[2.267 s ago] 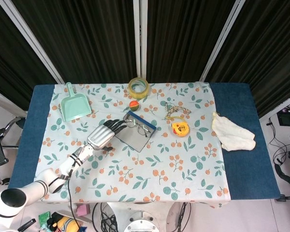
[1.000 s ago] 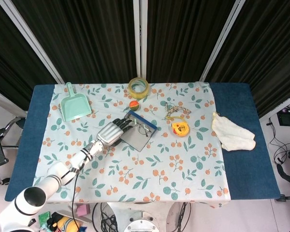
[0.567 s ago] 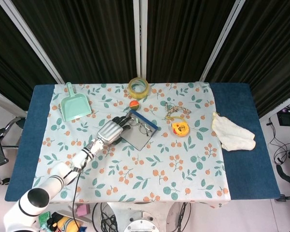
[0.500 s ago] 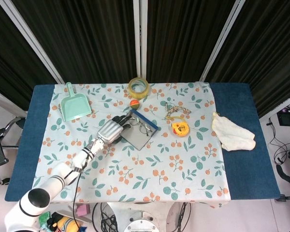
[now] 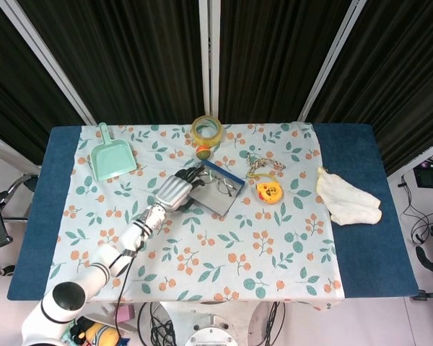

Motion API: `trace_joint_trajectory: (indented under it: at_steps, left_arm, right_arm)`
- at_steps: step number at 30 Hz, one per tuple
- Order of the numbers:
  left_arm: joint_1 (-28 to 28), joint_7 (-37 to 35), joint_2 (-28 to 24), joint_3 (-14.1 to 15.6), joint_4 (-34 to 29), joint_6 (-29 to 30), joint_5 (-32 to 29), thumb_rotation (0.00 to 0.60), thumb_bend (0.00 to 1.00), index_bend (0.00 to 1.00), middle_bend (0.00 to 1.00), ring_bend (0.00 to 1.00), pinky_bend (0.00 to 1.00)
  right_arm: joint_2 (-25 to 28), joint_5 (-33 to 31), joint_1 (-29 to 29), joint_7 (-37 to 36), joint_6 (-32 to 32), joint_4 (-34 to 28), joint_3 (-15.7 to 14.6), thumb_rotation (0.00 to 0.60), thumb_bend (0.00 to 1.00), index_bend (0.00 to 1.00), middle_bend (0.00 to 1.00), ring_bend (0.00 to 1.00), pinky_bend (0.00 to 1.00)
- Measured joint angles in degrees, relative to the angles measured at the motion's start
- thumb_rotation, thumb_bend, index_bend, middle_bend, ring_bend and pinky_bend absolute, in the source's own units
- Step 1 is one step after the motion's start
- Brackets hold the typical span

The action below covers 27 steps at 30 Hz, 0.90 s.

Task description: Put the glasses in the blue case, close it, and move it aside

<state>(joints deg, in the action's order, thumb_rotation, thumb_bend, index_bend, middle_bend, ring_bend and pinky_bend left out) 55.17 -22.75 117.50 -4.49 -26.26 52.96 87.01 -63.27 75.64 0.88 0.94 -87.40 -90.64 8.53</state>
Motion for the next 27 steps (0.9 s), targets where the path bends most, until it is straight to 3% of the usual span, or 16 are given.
trace_joint_trajectory:
  at_steps: [7,15,20,27]
  left_arm:
    - [2.71,0.28,3.18,-3.51,2.73,-0.73,-2.63,0.600,0.40,0.27,0.02,0.06,0.16]
    - [6.02,0.74,5.86,-5.49,5.78,-3.01,-4.21,0.600,0.40,0.30,0.02,0.06,0.16]
    - [7.21,1.75,7.36,-5.49,8.23,-3.79,-4.31,0.600,0.40,0.46,0.02,0.06,0.16]
    - [5.93,2.12,7.10,-2.31,9.41,-3.07,-2.00,0.600,0.40,0.66,0.02,0.06,0.16]
  right_arm:
    - [0.38,0.00,0.29,-0.42,-0.58,-0.29,0.21,0.600,0.18,0.00,0.00,0.00,0.00]
    - [1.02,-0.49,0.65,-1.16,-0.96,-0.79,0.60,0.600,0.18,0.00,0.00,0.00,0.00]
    - [1.42,-0.89,1.10,-1.43,-1.59,-0.85,0.88,0.600,0.18,0.00,0.00,0.00,0.00]
    - [1.35,-1.86,1.05,-1.96,-0.69,-0.45,1.09,0.600,0.18,0.00,0.00,0.00,0.00]
